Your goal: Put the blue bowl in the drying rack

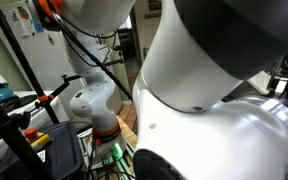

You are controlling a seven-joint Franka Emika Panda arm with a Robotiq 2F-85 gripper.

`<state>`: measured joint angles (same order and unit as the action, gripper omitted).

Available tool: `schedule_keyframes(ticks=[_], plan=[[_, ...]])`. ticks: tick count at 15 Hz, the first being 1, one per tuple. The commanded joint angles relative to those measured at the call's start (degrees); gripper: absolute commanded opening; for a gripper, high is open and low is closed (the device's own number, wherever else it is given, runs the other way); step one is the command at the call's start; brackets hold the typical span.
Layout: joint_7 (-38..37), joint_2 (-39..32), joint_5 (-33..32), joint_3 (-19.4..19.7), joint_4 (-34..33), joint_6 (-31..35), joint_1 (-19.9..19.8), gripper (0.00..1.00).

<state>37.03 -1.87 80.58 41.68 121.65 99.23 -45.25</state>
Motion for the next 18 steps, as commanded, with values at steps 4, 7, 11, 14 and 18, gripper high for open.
schedule_keyframes(ticks=[4,7,11,14,18], plan=[[-5.73,-2.07,-12.61,1.04,-5.00,-2.17,-1.37,0.01],[-4.80,-3.20,-14.85,0.69,-6.84,-3.35,-1.49,0.01],[-2.41,-5.87,-13.45,-0.22,-8.66,-8.00,-1.72,0.01],[-1.65,-8.09,-13.09,-1.28,-9.66,-11.30,-2.04,0.01],[-1.63,-11.00,-13.79,-2.72,-10.88,-12.19,-2.43,0.01]])
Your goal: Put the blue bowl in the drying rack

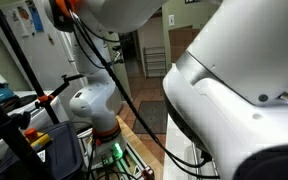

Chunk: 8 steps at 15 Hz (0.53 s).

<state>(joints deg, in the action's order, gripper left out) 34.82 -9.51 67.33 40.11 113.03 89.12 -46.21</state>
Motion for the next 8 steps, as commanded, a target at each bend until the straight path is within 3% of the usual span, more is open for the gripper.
schedule_keyframes(ticks=[1,8], plan=[[0.16,-3.93,-0.72,-1.41,-2.56,-1.99,-1.61,0.01],[-2.44,-4.50,-3.20,-3.04,-2.56,-1.54,-1.59,0.01]])
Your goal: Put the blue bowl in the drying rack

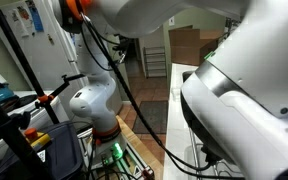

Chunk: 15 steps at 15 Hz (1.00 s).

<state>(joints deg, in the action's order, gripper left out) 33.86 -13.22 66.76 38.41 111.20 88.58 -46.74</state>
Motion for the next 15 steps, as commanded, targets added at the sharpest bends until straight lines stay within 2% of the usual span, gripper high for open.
schedule_keyframes(ticks=[1,10,13,15], plan=[[-1.86,-0.75,-3.31,-1.51,-0.65,-0.70,-0.94,0.01],[-5.48,0.12,-8.37,-2.42,0.39,0.51,-0.81,0.01],[-5.83,0.04,-9.36,-2.74,0.68,0.85,-0.74,0.27],[-5.94,-0.20,-9.60,-3.20,0.87,0.97,-0.89,0.37]])
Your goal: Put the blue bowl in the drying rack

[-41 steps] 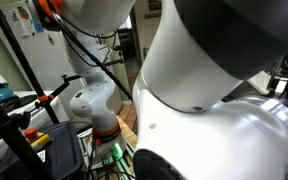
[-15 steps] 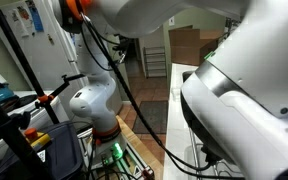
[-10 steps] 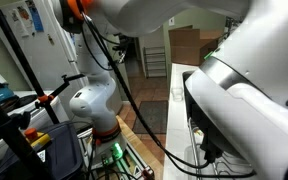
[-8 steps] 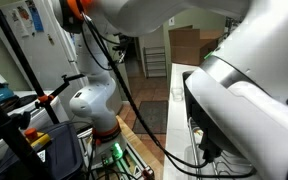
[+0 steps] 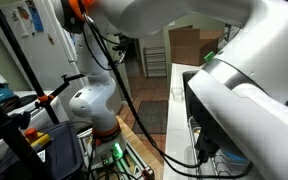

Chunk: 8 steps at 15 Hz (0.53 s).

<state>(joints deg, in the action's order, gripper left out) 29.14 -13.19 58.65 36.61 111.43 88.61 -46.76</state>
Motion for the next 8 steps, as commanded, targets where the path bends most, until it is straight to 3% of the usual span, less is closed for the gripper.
schedule_keyframes(ticks=[1,2,8], plan=[[-1.23,-0.25,-1.57,-1.61,0.71,0.94,-0.95,0.41],[-1.26,-0.22,-1.54,-1.80,0.72,0.84,-1.05,0.55],[-1.09,0.55,-1.34,-2.14,0.74,0.78,-1.45,0.99]])
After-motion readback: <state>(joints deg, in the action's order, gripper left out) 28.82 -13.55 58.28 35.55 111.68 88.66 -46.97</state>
